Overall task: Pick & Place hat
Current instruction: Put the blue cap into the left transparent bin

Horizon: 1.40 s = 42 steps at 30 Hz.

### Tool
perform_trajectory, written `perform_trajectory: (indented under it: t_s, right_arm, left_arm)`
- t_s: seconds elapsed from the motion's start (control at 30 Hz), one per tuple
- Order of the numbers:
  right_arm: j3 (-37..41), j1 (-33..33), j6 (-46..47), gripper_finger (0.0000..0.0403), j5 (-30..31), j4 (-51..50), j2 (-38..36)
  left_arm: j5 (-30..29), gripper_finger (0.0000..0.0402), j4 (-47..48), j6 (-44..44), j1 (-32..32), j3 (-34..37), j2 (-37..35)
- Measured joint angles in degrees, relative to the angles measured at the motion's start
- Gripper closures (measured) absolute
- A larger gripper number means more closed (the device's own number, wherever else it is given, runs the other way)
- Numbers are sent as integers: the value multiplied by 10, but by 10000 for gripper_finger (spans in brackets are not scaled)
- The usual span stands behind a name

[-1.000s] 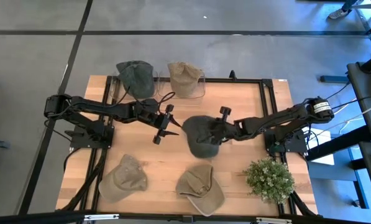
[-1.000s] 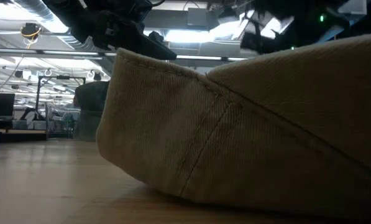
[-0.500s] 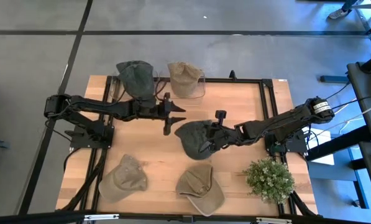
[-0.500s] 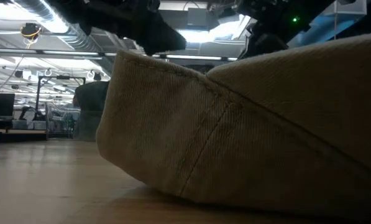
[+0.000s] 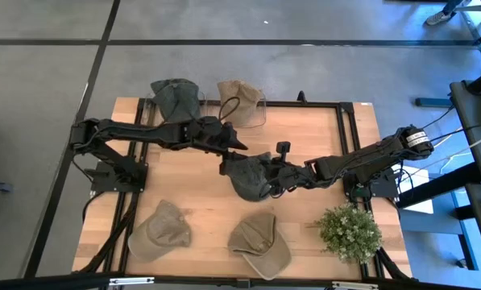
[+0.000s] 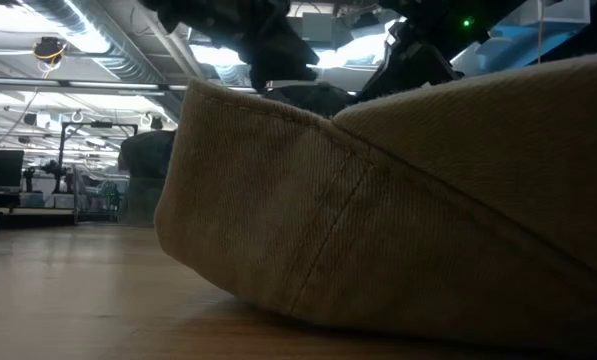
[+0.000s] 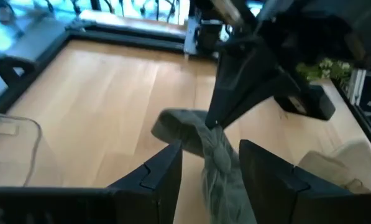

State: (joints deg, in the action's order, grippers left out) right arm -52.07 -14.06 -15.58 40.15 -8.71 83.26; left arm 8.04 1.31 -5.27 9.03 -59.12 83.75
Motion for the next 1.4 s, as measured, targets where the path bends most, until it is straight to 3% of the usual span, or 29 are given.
perform_trajectory:
  t_s: [0.67,0.83,1.17,1.4]
  right_arm:
    - [0,0,-42,402,23,43,0]
    - [0,0,-40,402,13,50,0]
    - [0,0,-32,398,8,53,0]
    - [0,0,-44,358,-17,52,0]
  left_arm:
    - [36,260,19,-16,1,-18,29]
    - [35,285,18,-17,1,-18,29]
    - [35,371,19,-13,1,-18,29]
    - [35,373,20,80,1,-18,29]
